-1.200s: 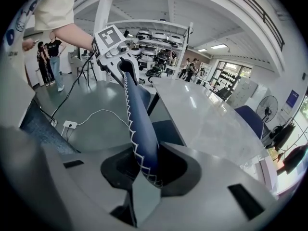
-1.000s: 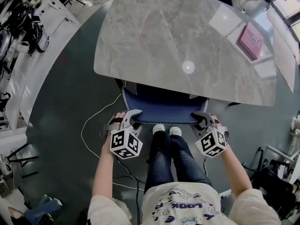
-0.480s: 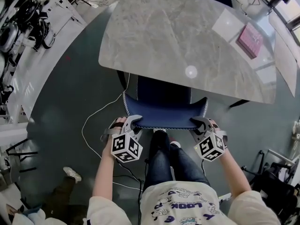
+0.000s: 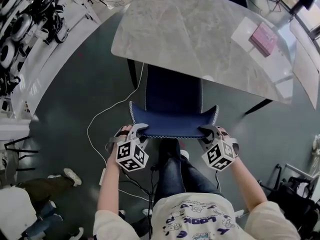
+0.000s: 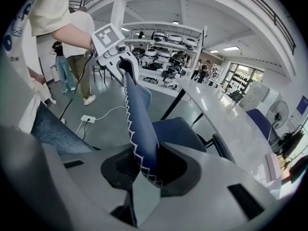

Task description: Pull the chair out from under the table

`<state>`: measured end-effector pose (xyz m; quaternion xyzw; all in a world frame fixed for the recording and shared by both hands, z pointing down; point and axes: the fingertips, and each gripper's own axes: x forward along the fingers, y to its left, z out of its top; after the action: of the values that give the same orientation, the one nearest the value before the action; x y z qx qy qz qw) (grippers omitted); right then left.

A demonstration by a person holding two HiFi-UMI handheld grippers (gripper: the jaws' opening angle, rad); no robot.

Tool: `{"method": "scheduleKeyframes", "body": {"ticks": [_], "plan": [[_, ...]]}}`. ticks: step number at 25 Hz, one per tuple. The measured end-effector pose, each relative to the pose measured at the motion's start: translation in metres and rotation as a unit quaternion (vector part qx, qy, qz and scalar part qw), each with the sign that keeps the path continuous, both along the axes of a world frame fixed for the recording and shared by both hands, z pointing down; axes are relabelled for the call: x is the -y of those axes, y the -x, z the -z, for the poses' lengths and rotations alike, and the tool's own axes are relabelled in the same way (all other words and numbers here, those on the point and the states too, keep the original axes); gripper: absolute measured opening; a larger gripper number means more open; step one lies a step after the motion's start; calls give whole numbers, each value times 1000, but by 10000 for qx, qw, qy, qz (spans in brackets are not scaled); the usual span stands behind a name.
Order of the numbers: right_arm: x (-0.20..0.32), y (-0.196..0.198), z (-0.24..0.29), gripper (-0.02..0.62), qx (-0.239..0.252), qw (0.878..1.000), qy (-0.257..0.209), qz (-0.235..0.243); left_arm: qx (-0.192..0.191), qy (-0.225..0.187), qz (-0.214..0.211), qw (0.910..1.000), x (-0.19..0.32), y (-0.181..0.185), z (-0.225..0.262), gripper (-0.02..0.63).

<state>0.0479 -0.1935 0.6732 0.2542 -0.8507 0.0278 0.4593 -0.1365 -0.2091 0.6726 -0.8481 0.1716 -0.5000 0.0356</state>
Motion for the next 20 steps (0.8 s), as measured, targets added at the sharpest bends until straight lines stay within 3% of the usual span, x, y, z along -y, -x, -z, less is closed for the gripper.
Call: {"method": "scheduleKeyframes", "body": {"ticks": [20], "plan": [[-138, 15, 6, 94, -108, 9994, 135, 301, 199, 96, 217, 9995, -143, 16, 8, 104]]}}
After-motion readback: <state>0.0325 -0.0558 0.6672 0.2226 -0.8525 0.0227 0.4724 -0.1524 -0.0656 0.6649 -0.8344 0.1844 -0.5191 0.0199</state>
